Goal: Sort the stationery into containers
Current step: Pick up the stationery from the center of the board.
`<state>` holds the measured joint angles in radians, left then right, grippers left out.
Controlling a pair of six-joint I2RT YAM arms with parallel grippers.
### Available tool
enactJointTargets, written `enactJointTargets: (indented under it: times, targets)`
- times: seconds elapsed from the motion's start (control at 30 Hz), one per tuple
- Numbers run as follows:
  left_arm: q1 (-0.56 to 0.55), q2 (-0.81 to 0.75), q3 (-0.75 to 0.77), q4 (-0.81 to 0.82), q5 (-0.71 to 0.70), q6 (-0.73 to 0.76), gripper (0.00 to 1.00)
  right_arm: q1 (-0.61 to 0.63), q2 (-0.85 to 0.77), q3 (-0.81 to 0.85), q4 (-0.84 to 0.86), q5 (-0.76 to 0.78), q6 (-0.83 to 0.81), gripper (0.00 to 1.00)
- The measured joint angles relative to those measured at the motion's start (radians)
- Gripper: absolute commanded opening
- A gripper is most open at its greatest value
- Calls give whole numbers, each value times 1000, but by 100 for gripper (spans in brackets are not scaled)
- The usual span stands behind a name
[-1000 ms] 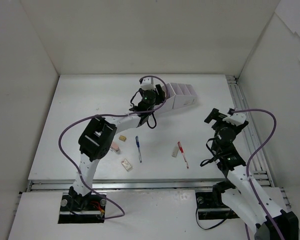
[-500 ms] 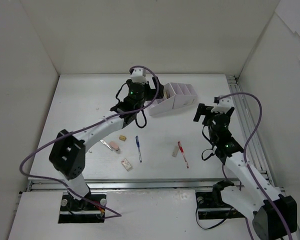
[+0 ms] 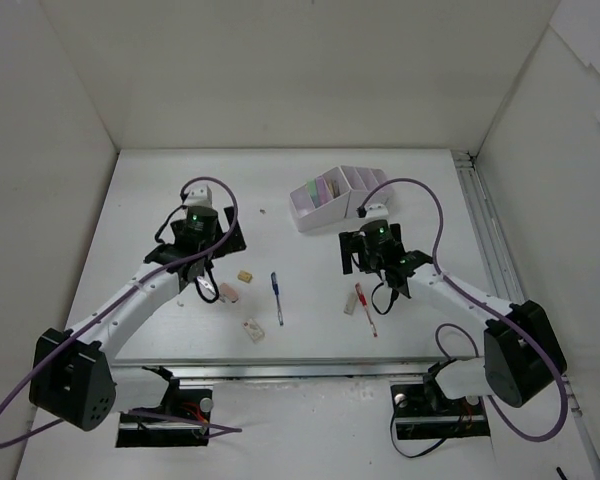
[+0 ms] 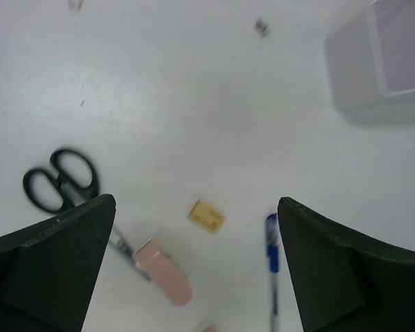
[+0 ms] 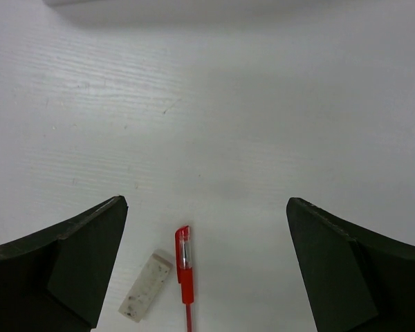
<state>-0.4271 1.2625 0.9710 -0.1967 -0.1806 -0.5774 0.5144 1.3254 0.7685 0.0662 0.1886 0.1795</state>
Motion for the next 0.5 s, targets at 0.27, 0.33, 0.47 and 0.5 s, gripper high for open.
enactJointTargets:
  times: [0.27, 0.33, 0.47, 0.5]
  targets:
    - [72, -66, -163, -150, 34, -72, 99, 6, 150, 5, -96, -17, 122, 96]
    - [82, -94, -163, -153, 37, -83, 99, 6, 193, 5, -119, -23, 148, 95]
    - [95, -132, -163, -165, 35, -91, 99, 6, 233, 10, -146, -50, 180, 95]
    - [98, -136, -163, -169, 34, -93, 100, 6, 233, 16, -151, -57, 184, 95]
